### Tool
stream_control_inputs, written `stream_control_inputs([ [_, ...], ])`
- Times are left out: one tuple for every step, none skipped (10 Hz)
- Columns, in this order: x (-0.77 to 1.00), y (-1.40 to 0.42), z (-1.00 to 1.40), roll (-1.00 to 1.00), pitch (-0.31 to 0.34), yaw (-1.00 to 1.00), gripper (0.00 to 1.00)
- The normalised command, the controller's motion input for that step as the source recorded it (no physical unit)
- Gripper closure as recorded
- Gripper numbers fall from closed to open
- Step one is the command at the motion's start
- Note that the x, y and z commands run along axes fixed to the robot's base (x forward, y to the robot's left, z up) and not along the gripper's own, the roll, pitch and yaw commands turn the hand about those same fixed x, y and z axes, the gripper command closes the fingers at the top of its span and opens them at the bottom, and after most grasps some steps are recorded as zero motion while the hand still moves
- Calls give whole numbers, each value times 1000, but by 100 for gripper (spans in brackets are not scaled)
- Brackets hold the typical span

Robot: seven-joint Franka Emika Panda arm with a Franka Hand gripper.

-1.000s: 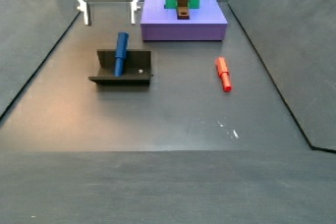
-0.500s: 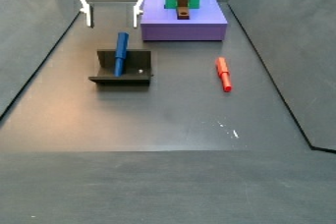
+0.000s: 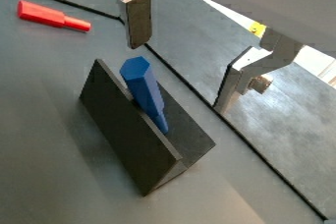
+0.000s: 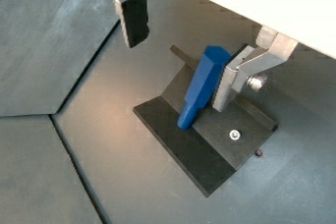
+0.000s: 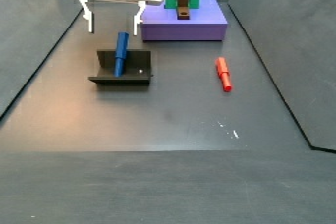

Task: Pick up the blue object. Move up. Place the blue object on the fixture. Regrasp the blue object. Move to above the board. Insert the blue object.
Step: Regrasp the blue object.

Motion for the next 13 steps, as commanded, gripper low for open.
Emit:
stream_control_inputs([
  [0, -37, -200, 43, -277, 0, 0],
  [0, -40, -211, 29, -249, 0, 0],
  [66, -23, -131, 97, 0, -43, 0],
  [71, -29, -234, 106, -57, -71, 0],
  [63, -34, -249, 257, -23, -71, 0],
  [89, -34, -291, 429, 0, -137, 0],
  [43, -9, -303, 403, 0, -131, 0],
  [0, 0, -217, 303, 0, -63, 0],
  [0, 0, -23, 183, 0, 0, 0],
  [40, -31, 0, 157, 31, 0, 0],
  [20, -40, 0, 186, 23, 0, 0],
  [6, -80, 0, 237, 0, 0, 0],
  [26, -89, -63, 349, 6, 0, 0],
])
